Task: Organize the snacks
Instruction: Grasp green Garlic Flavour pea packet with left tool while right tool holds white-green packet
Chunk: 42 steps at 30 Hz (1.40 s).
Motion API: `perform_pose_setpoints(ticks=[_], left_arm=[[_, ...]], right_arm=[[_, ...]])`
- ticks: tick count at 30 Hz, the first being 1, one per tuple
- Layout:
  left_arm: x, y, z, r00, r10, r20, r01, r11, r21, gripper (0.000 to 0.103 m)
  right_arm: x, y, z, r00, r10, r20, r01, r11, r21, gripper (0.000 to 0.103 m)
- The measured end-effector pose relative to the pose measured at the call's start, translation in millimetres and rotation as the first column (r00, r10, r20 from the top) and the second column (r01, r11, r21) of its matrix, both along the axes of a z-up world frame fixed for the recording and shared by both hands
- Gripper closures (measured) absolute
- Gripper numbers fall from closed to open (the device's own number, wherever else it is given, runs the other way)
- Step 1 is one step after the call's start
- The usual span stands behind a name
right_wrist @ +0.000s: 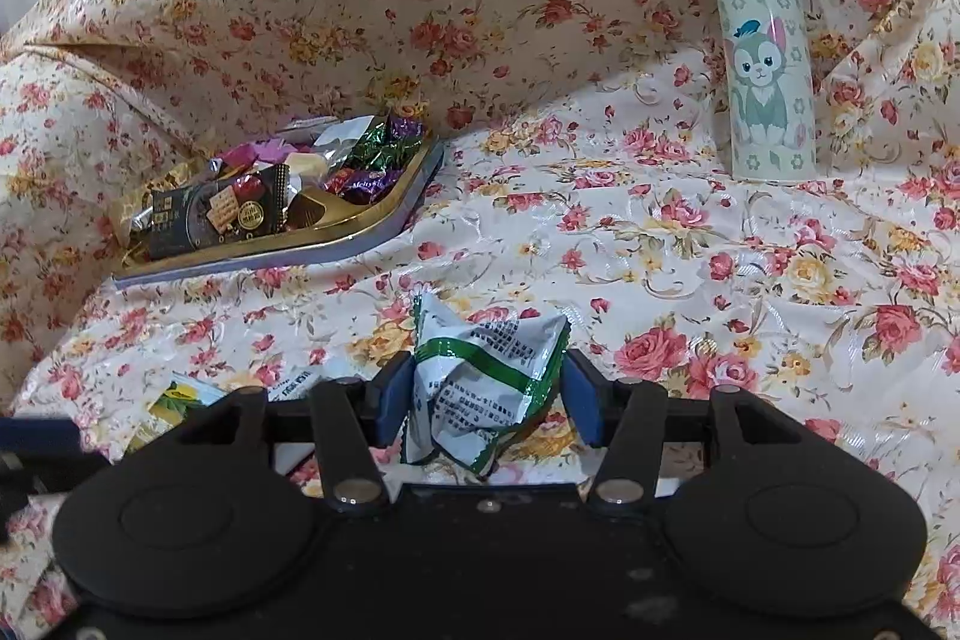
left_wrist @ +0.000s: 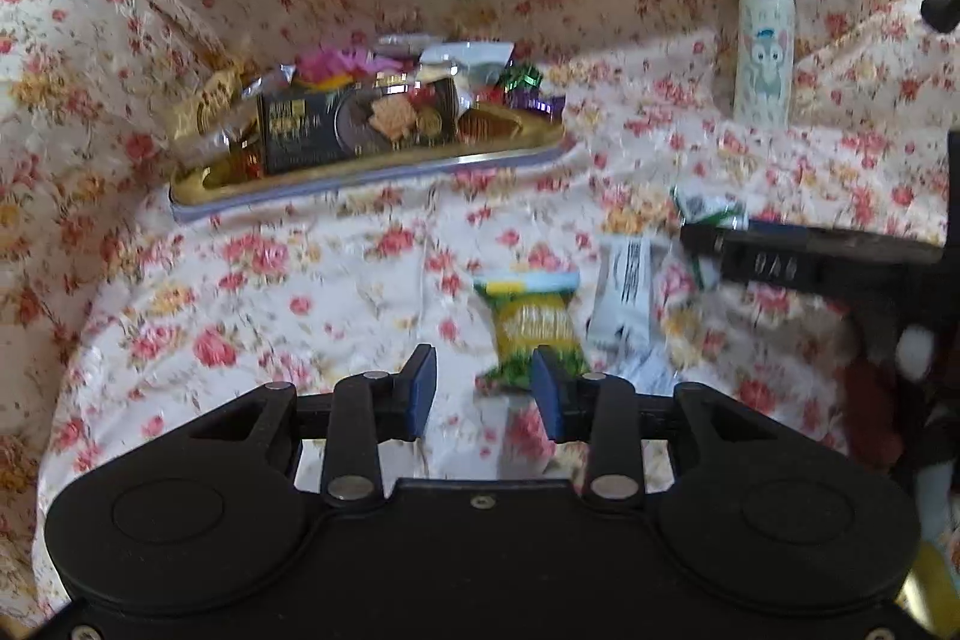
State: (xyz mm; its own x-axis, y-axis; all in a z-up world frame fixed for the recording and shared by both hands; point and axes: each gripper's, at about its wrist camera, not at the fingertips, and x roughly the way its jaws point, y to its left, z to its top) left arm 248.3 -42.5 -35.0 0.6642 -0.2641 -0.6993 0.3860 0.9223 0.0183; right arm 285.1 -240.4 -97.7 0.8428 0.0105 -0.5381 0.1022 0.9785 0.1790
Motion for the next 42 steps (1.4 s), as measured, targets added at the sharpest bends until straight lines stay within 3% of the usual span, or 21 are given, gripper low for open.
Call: perform_pose_setpoints(ticks=[5, 10, 24, 35, 42], left_arm=[[7.8, -18.0, 1.7, 0.999, -0.035, 0.002, 0.035, 0.999, 0.028, 0.057], [20.9, -29.5, -9.5, 0.997, -0.032, -0.072, 0.033, 0.999, 0.015, 0.057], [41.8, -37.7, -25.7, 0.991, 0.052, -0.121, -0.045, 0.997, 0.058, 0.054], [46.7, -38.3, -27.6, 0.989, 0.086, -0.122, -0.081, 0.996, 0.045, 0.053], [38.5, -39.1, -31.2, 0.992, 0.102, -0.079, -0.099, 0.994, 0.041, 0.053]], right_arm=[[1.3, 5.0, 0.5, 1.0, 0.0, -0.01, -0.001, 0.999, -0.037, 0.047], [1.3, 4.0, 0.8, 1.0, 0.001, -0.011, -0.001, 0.999, -0.037, 0.047], [1.6, 4.3, 1.4, 1.0, 0.0, -0.014, -0.001, 0.999, -0.043, 0.047], [3.0, 5.6, 1.2, 1.0, 0.003, -0.022, -0.004, 0.998, -0.062, 0.047], [2.9, 5.9, 1.4, 1.0, 0.005, -0.025, -0.007, 0.997, -0.073, 0.047]])
